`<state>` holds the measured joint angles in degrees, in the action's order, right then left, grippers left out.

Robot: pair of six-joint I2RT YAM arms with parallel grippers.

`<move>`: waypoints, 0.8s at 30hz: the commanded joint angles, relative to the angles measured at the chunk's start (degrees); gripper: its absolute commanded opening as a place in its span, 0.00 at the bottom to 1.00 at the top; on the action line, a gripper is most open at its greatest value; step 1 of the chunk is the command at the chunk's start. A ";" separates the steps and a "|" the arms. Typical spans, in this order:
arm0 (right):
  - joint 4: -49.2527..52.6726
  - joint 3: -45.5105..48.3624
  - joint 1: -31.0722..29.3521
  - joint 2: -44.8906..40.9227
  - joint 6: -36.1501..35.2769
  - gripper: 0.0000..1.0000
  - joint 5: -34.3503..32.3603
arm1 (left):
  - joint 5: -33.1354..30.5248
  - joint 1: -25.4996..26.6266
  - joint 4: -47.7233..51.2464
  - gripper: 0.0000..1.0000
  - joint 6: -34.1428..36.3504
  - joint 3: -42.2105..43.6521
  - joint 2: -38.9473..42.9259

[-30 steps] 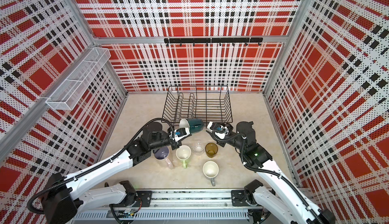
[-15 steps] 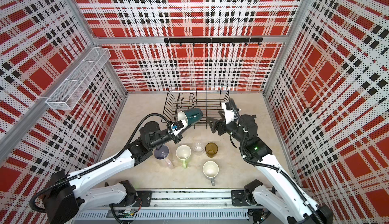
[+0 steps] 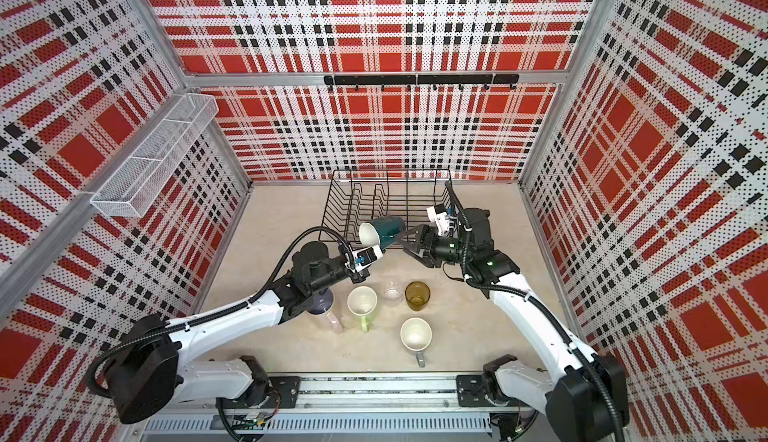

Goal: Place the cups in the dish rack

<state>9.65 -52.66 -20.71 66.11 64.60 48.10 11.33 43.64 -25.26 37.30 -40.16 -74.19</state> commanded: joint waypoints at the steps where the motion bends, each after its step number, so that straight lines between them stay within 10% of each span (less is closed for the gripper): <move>1: -0.46 -0.77 0.23 0.58 5.49 0.65 4.31 | -0.87 0.63 -9.20 0.00 7.04 -1.28 -0.39; 10: -7.69 3.54 0.32 2.24 15.09 0.61 4.14 | -4.57 1.78 -9.81 0.00 17.30 0.76 -0.43; 24: -19.04 6.79 0.32 4.97 26.61 0.27 2.22 | -6.58 3.56 -13.91 0.00 21.28 2.10 -1.25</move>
<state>-3.49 -47.00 -20.69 70.39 86.61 51.72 4.78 46.39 -28.84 56.90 -37.74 -75.85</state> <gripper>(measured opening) 0.285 0.099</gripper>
